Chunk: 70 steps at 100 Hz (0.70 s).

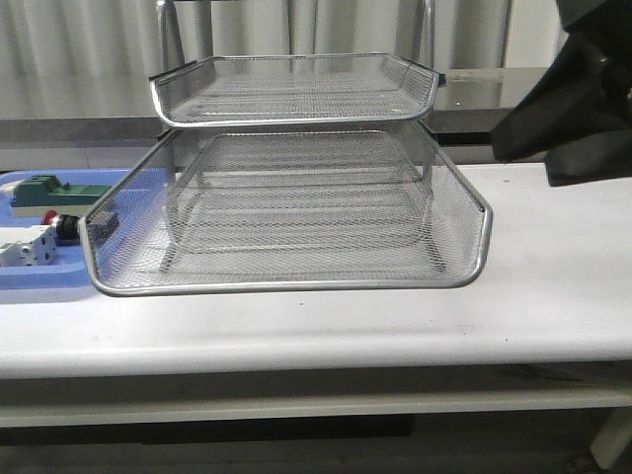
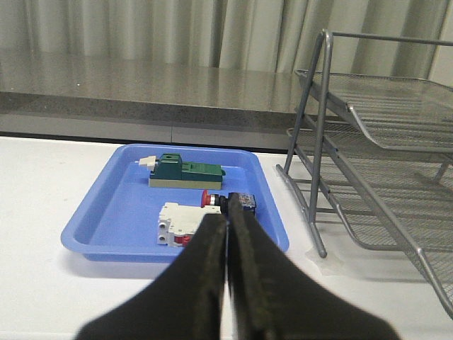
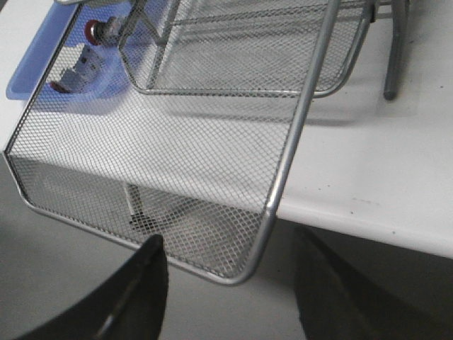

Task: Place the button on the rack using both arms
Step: 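Pull the middle mesh tray toward the robot with the right gripper, then release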

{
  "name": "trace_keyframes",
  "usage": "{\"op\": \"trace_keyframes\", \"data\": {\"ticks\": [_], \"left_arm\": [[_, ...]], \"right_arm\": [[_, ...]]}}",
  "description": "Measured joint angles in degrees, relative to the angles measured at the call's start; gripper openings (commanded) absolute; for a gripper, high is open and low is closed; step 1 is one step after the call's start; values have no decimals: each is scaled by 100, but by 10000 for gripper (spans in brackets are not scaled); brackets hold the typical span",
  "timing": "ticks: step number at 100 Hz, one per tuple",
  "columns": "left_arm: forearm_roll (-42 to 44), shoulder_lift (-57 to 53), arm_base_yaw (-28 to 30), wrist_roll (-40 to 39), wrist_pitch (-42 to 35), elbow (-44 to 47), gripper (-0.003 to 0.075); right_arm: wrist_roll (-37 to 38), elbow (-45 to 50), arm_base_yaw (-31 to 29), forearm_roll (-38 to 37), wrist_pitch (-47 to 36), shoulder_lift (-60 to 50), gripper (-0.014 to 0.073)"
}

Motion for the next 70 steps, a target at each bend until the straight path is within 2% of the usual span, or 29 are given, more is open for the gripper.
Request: {"op": "trace_keyframes", "data": {"ticks": [20,37,48,57,70], "left_arm": [[0,0,0,0,0,0,4],[0,0,0,0,0,0,4],[0,0,0,0,0,0,4],[0,0,0,0,0,0,4],[0,0,0,0,0,0,4]], "right_arm": [[1845,-46,0,-2323,331,-710,413],[3766,-318,0,-4560,1162,-1266,413],[4699,-454,-10,-5844,1670,-1614,413],[5191,-483,-10,-6535,1950,-1964,413],[5420,-503,-10,-6900,2229,-2557,413]]}}
